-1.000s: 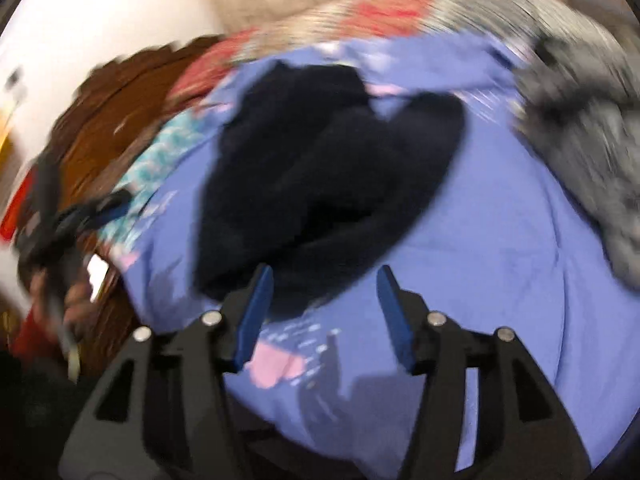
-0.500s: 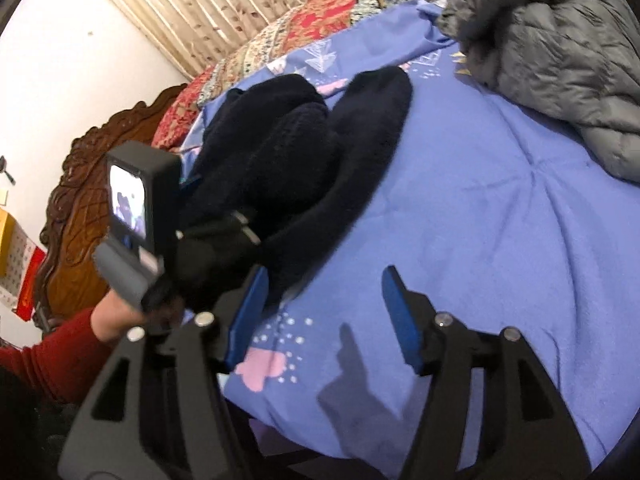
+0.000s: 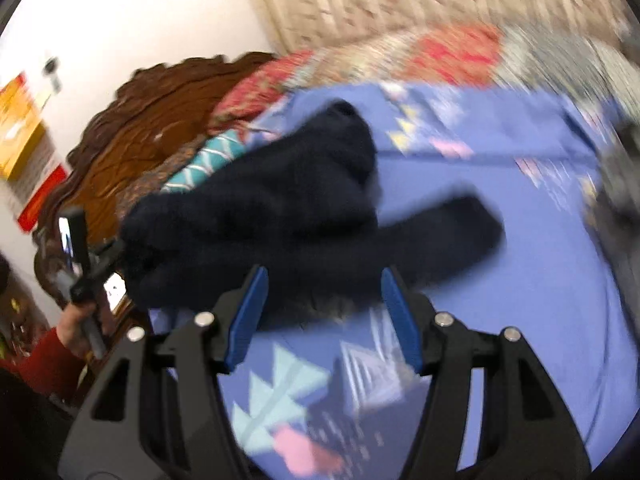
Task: Fold large clothes
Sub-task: 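Grasp the fleece edge with the left gripper while the right gripper grasps another edge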
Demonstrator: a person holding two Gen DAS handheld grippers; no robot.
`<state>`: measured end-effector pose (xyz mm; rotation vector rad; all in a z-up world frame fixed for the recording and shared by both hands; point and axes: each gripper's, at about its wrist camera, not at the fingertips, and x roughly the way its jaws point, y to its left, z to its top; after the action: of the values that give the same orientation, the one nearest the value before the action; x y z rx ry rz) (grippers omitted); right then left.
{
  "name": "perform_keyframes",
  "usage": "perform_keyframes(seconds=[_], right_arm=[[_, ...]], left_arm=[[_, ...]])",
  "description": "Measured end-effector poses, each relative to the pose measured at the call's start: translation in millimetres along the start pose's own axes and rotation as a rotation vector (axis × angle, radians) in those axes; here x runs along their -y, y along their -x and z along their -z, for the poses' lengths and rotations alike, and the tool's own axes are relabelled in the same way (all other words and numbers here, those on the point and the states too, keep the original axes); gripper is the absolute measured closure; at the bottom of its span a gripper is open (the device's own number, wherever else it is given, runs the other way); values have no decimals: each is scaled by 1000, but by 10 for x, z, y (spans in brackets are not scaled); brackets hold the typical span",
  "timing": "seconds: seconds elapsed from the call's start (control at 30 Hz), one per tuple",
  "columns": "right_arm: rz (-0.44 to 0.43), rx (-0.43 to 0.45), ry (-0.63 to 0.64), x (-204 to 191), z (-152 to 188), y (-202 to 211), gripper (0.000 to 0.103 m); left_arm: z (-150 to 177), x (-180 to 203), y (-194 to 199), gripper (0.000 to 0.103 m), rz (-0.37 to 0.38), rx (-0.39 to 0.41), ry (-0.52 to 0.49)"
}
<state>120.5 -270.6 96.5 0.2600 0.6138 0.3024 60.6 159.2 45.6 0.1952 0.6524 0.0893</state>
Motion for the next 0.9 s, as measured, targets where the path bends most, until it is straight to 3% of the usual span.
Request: perform_keyframes(seconds=[0.1,0.2,0.33,0.43,0.53,0.63,0.7,0.73,0.8,0.9], right_arm=[[32,-24,186,-410,-199,-356,45],[166,-148,467,-719,34,-892,38],[364,-172,698,-722,414,-1307,19],[413,-200,695,-555,462,-1531,19],[411,-145,663,-538,243,-1641,19],[469,-151,753,-596,79,-1907,19],[445,-182,740,-626,-10,-1961,54],[423,-193,705,-637,-91,-1939,84],[362,-123,630,-731,-298,-1687,87],[338,17,593,-969,-608,-1151,89]], left_arm=[[205,-51,-106,70,52,-35,29],[284,-2,-148,70,66,-19,27],[287,20,-164,67,93,-16,28],[304,-4,-113,63,132,-28,42],[398,-20,-6,56,158,-48,57],[515,13,87,43,214,-78,102],[575,81,70,30,241,-110,144],[598,113,35,22,243,-124,158],[651,190,-84,21,253,-146,165],[677,316,-197,21,252,-170,129]])
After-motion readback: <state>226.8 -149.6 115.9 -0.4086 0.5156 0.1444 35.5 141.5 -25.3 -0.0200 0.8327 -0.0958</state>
